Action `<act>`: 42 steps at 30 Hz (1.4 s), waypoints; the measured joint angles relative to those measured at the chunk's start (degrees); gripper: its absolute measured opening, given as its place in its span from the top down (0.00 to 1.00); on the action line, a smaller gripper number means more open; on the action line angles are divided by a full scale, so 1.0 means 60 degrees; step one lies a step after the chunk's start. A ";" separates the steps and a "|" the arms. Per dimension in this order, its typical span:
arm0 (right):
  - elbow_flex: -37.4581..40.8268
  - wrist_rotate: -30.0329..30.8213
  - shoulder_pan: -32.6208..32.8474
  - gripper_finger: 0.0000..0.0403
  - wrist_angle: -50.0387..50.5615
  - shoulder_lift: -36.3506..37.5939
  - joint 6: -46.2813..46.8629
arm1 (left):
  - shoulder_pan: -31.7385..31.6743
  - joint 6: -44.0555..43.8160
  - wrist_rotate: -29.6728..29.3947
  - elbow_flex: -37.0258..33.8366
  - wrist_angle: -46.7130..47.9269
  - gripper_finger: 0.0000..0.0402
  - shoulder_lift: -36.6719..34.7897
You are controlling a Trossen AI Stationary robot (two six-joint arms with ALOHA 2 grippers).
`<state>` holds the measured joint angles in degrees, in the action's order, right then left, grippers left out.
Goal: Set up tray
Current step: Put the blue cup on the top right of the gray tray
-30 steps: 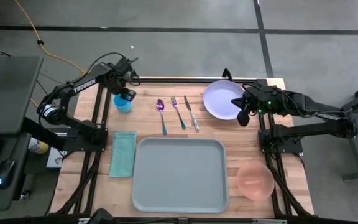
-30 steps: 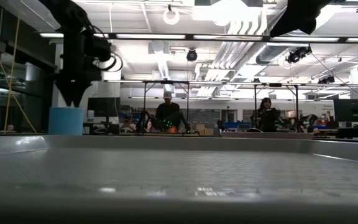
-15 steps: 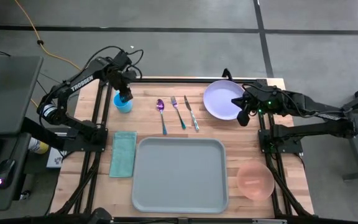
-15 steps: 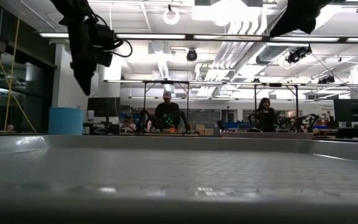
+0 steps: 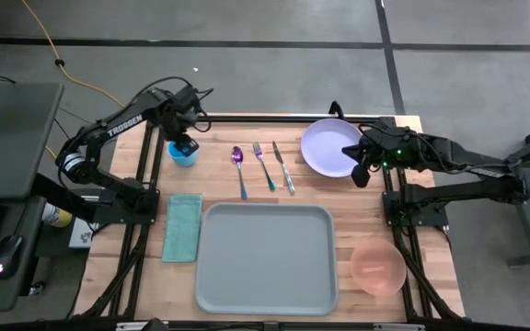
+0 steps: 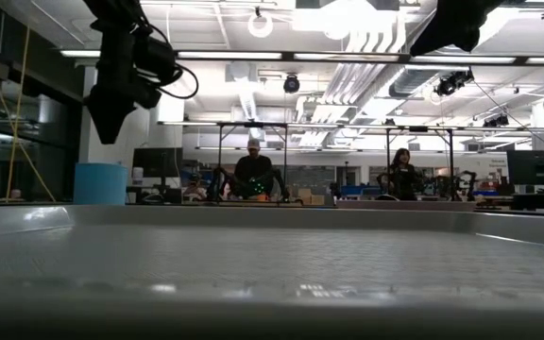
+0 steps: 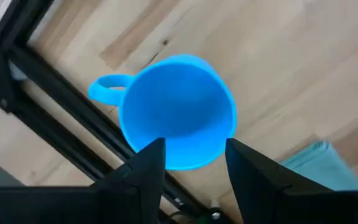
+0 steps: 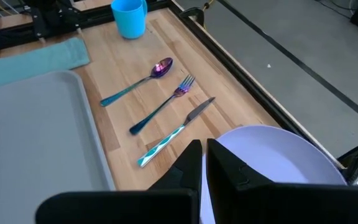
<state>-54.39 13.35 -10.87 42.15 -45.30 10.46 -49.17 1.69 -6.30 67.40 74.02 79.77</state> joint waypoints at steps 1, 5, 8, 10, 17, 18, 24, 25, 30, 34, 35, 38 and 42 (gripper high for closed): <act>0.0000 -0.0052 0.0000 1.00 0.0000 0.0000 0.0001 | 0.0068 -0.0282 0.0068 0.0000 -0.0013 0.50 0.0000; 0.0000 -0.0282 0.0000 1.00 0.0000 0.0000 0.0015 | 0.0525 -0.1136 0.0152 0.0000 -0.0068 0.50 0.0000; 0.0000 -0.0426 0.0000 1.00 0.0002 0.0000 0.0025 | 0.0862 -0.1905 -0.0084 -0.0004 -0.0072 0.50 0.0000; 0.0000 -0.0497 0.0000 1.00 0.0001 0.0000 0.0030 | 0.1025 -0.2252 -0.0113 -0.0004 -0.0096 0.50 0.0000; 0.0000 -0.0624 0.0000 1.00 0.0004 0.0000 0.0007 | 0.1526 -0.3281 0.0021 -0.0784 -0.0715 0.50 0.0000; 0.0000 -0.0628 0.0000 1.00 0.0004 0.0000 0.0004 | 0.1536 -0.3367 -0.0011 -0.0923 -0.0770 0.50 0.0000; 0.0000 -0.0906 0.0002 1.00 0.0004 0.0000 -0.0068 | 0.1512 -0.3616 -0.0567 -0.1269 -0.0919 0.50 0.0000; 0.0000 -0.0937 0.0002 1.00 0.0004 0.0000 -0.0073 | 0.1512 -0.3611 -0.0672 -0.1294 -0.0936 0.50 0.0000; 0.0000 -0.1144 0.0000 1.00 0.0007 0.0000 -0.0073 | 0.1512 -0.3550 -0.0648 -0.1373 -0.1435 0.50 0.0000; 0.0000 -0.1284 0.0000 1.00 0.0007 0.0000 -0.0073 | 0.1512 -0.3319 -0.0536 -0.1373 -0.1677 0.50 0.0139; 0.0000 -0.1299 0.0003 1.00 0.0007 0.0000 -0.0073 | 0.1512 -0.3309 -0.0506 -0.1373 -0.1646 0.50 0.0217; 0.0000 -0.1324 0.0000 1.00 0.0007 0.0000 -0.0073 | 0.1512 -0.3064 -0.0481 -0.1373 -0.1661 0.50 0.0520; 0.0000 -0.1327 0.0000 1.00 0.0007 0.0000 -0.0073 | 0.1512 -0.2997 -0.0542 -0.1373 -0.1667 0.50 0.0866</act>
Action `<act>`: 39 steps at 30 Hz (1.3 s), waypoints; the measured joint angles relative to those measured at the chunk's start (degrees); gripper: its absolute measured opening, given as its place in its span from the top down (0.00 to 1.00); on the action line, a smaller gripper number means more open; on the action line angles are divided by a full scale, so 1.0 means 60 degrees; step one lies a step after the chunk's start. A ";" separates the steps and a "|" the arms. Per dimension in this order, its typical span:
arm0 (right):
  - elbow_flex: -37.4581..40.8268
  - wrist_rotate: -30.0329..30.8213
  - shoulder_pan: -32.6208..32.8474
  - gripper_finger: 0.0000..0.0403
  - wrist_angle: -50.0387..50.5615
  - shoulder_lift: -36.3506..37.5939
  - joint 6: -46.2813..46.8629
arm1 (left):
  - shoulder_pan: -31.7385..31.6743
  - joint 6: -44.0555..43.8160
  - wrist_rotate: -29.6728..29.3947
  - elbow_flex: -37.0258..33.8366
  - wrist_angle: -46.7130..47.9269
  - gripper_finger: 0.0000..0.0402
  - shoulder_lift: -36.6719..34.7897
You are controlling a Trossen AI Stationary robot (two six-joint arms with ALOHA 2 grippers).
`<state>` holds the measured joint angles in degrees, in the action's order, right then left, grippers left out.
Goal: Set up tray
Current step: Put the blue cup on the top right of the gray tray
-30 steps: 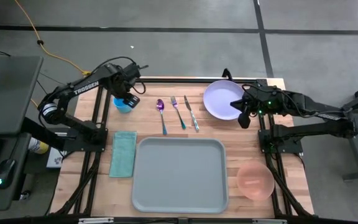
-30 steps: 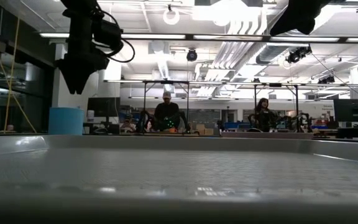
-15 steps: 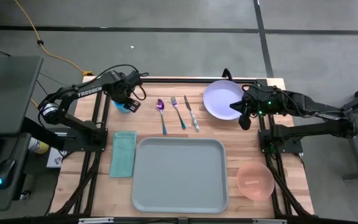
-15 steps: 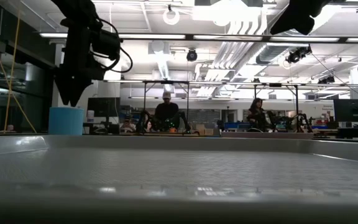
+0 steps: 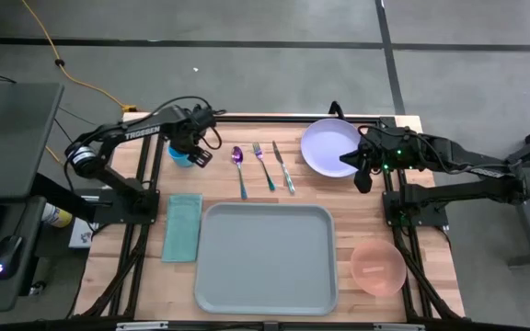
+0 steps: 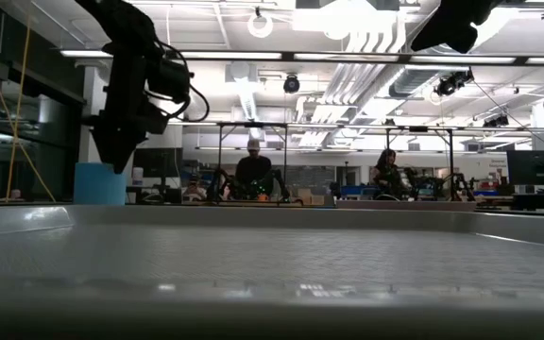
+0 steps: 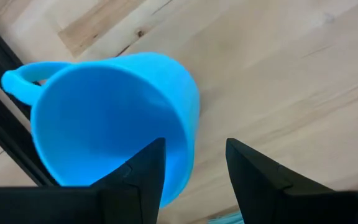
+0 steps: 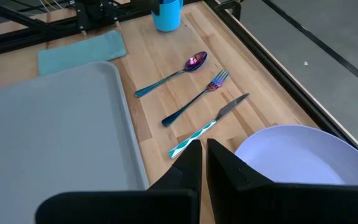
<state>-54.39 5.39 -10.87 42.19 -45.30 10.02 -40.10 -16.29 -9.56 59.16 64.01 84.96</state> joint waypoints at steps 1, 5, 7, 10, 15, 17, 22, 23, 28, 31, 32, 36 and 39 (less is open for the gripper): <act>0.0000 0.0000 0.0000 1.00 0.0000 0.0000 0.0010 | 0.0000 0.0066 -0.0001 0.0000 -0.0016 0.51 0.0060; 0.0000 -0.0004 0.0000 1.00 0.0002 0.0000 0.0047 | 0.0000 0.0404 -0.0005 0.0000 -0.0083 0.57 0.0230; 0.0000 -0.0007 0.0000 1.00 0.0004 0.0000 0.0055 | 0.0000 0.0426 -0.0044 0.0000 -0.0152 0.63 0.0267; 0.0000 -0.0007 0.0000 1.00 0.0004 0.0000 0.0065 | -0.0004 0.0549 -0.0086 0.0000 -0.0241 0.73 0.0271; 0.0000 -0.0004 0.0001 1.00 0.0004 0.0000 0.0066 | -0.0004 0.0977 -0.0066 0.0000 -0.0250 0.94 0.0271; 0.0000 0.0004 0.0000 1.00 0.0004 0.0000 0.0057 | -0.0004 0.1173 0.0081 0.0000 -0.0234 0.96 0.0271; 0.0000 0.0040 0.0000 1.00 0.0004 0.0000 0.0040 | -0.0004 0.1800 0.0740 0.0037 -0.0199 0.95 0.0263; 0.0000 0.0040 0.0000 1.00 0.0004 0.0000 0.0040 | -0.0004 0.1967 0.0935 0.0098 -0.0131 0.96 0.0260; 0.0000 0.0051 0.0000 1.00 0.0003 0.0000 0.0039 | 0.0329 0.3304 0.1962 0.0824 0.0005 0.96 0.0252; 0.0000 0.0058 0.0000 1.00 0.0004 0.0000 0.0036 | 0.0608 0.4142 0.2149 0.1510 0.0208 0.96 0.0245; 0.0000 0.0060 0.0002 1.00 0.0004 0.0000 0.0036 | 0.0701 0.4374 0.2240 0.1767 0.0173 0.96 0.0245; 0.0000 0.0076 0.0000 1.00 0.0004 0.0000 0.0036 | 0.1102 0.5052 0.2784 0.2851 0.0112 0.96 0.0241; 0.0000 0.0076 0.0004 1.00 0.0004 0.0000 0.0036 | 0.1521 0.5262 0.3053 0.3604 -0.0162 0.96 0.0238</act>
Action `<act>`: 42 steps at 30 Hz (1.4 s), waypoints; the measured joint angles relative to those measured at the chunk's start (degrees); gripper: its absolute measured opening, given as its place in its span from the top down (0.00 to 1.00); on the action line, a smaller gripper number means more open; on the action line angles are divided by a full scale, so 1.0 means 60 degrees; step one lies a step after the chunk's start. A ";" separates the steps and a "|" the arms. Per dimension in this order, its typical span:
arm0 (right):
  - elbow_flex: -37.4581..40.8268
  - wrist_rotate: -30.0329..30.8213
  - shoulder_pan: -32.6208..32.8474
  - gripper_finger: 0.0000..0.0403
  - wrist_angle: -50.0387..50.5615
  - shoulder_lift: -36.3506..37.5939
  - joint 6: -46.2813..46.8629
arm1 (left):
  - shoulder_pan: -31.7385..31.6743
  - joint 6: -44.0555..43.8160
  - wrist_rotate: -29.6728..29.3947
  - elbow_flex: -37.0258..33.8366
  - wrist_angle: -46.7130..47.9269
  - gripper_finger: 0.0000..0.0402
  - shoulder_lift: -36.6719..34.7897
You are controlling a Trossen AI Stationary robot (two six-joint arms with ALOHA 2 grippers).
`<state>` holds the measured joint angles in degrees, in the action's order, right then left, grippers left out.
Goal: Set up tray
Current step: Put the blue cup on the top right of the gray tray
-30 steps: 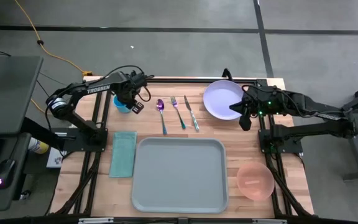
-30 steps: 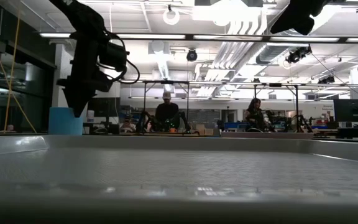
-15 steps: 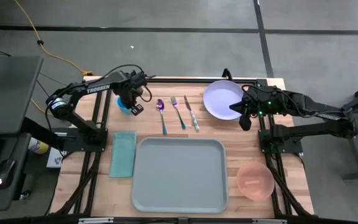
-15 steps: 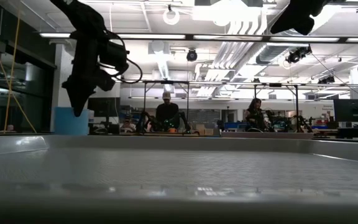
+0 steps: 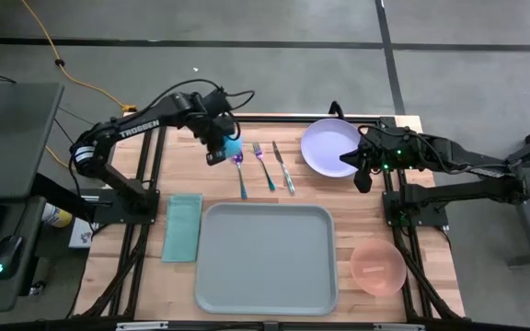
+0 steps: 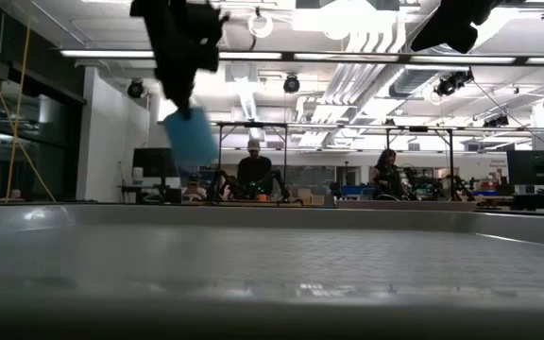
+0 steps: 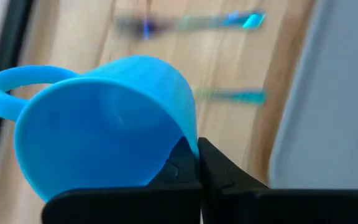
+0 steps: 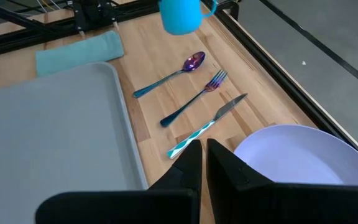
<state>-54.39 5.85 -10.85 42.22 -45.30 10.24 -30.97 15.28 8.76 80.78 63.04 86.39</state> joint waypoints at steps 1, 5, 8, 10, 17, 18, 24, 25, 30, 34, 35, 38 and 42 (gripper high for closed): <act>0.0000 0.0008 -0.0003 1.00 0.0000 0.0000 0.0000 | 0.0186 0.0090 0.0033 0.0197 -0.0112 0.96 -0.0004; 0.0000 0.0277 -0.0002 1.00 0.0055 0.0000 -0.0005 | 0.1045 0.1067 0.0743 0.0695 -0.0833 0.96 -0.0004; 0.0000 0.0692 -0.0003 1.00 0.0268 0.0000 0.0004 | 0.1950 0.2216 0.0950 0.0856 -0.1108 0.96 0.0081; 0.0000 0.0935 -0.0004 1.00 0.0467 0.0000 0.0037 | 0.2523 0.2696 0.0891 0.0889 -0.1178 0.96 0.0239; 0.0000 0.1598 -0.0011 1.00 0.1011 0.0018 0.1046 | 0.3945 0.3147 0.0228 0.0946 -0.1444 0.96 0.1504; 0.0000 0.1728 -0.0011 1.00 0.1074 0.0027 0.1211 | 0.4099 0.3160 0.0202 0.0946 -0.1579 0.96 0.1743; 0.0000 0.2431 -0.0011 1.00 0.1624 0.0273 0.2015 | 0.4888 0.3753 -0.0444 0.2724 -0.0798 0.96 0.3455; 0.0000 0.2568 -0.0011 1.00 0.1732 0.0343 0.2180 | 0.4957 0.3977 -0.0620 0.3290 -0.0430 0.96 0.3779; 0.0000 0.3154 -0.0011 1.00 0.2284 0.0815 0.3145 | 0.5182 0.5285 -0.1611 0.6240 0.1311 0.96 0.5414; 0.0000 0.3329 -0.0011 1.00 0.2603 0.1269 0.3697 | 0.5248 0.6090 -0.1539 0.7890 0.1901 0.96 0.6494; 0.0000 0.3358 -0.0011 1.00 0.2681 0.1385 0.3795 | 0.5285 0.6303 -0.1519 0.8138 0.2002 0.96 0.6684; 0.0000 0.3367 -0.0011 1.00 0.2736 0.1714 0.3828 | 0.5362 0.6888 -0.1475 0.8482 0.1892 0.96 0.7135; 0.0000 0.3313 -0.0011 1.00 0.2771 0.2032 0.3820 | 0.5425 0.7132 -0.1240 0.8548 0.1793 0.96 0.7511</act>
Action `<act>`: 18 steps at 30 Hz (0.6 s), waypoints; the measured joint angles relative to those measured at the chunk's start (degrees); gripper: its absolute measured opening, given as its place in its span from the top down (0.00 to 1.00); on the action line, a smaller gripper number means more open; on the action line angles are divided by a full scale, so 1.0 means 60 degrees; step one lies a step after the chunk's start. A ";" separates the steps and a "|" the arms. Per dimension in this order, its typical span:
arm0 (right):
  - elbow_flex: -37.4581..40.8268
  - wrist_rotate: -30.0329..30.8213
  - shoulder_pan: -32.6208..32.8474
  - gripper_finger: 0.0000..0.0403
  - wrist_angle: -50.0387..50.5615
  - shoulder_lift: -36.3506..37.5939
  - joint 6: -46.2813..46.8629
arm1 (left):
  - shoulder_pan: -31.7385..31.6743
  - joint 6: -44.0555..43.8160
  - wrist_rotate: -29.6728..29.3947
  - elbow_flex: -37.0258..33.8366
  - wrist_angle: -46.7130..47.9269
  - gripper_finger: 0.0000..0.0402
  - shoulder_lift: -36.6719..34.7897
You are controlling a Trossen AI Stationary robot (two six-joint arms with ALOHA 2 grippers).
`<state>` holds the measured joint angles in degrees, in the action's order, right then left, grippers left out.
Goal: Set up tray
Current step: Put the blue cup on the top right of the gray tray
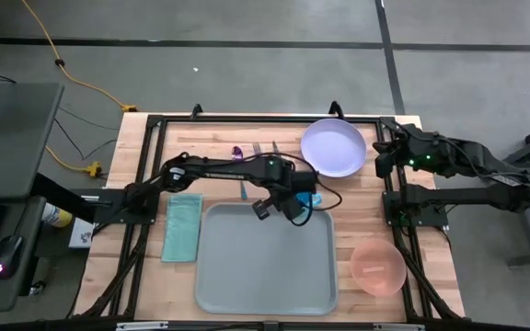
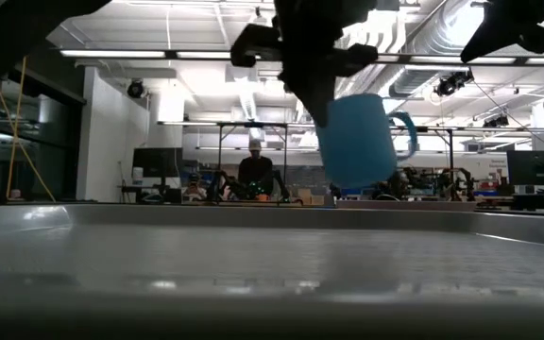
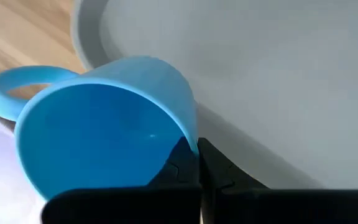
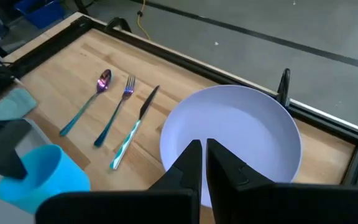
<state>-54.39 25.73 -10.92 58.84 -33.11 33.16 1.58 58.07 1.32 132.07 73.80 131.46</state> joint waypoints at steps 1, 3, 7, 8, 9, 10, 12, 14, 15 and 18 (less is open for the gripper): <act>0.0000 -0.0024 0.0000 1.00 0.0044 0.0041 -0.0005 | 0.0011 0.0064 -0.0006 0.0008 -0.0112 0.96 0.0070; 0.0000 -0.0075 0.0000 1.00 0.0083 0.0052 -0.0021 | 0.0065 0.0139 -0.0049 0.0008 -0.0160 0.96 0.0177; 0.0000 -0.0169 0.0000 1.00 0.0189 0.0044 -0.0113 | 0.0241 0.0704 0.0184 0.0008 -0.0705 0.96 0.0305; 0.0000 -0.0231 0.0000 1.00 0.0219 0.0037 -0.0116 | 0.0317 0.0936 0.0175 0.0008 -0.0735 0.96 0.0306; 0.0000 -0.0273 0.0000 1.00 0.0258 0.0037 -0.0123 | 0.0398 0.1225 0.0182 0.0008 -0.0853 0.96 0.0305; 0.0000 -0.0291 0.0000 1.00 0.0267 0.0033 -0.0127 | 0.0473 0.1519 0.0168 0.0008 -0.1008 0.96 0.0303; 0.0000 -0.0385 0.0000 1.00 0.0316 0.0033 -0.0127 | 0.0614 0.1970 -0.0075 0.0008 -0.1144 0.96 0.0303; 0.0000 -0.0474 0.0000 1.00 0.0333 0.0033 -0.0128 | 0.0720 0.2400 -0.0416 0.0008 -0.1231 0.96 0.0303; 0.0000 -0.0516 0.0000 1.00 0.0335 0.0033 -0.0127 | 0.0733 0.2619 -0.0601 0.0008 -0.1248 0.96 0.0303; 0.0000 -0.0700 0.0000 1.00 0.0350 0.0033 -0.0101 | 0.0803 0.3209 -0.1328 0.0019 -0.1529 0.96 0.0431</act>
<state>-54.39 21.53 -10.92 60.94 -32.91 32.56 6.40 77.32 -6.65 132.18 64.62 134.04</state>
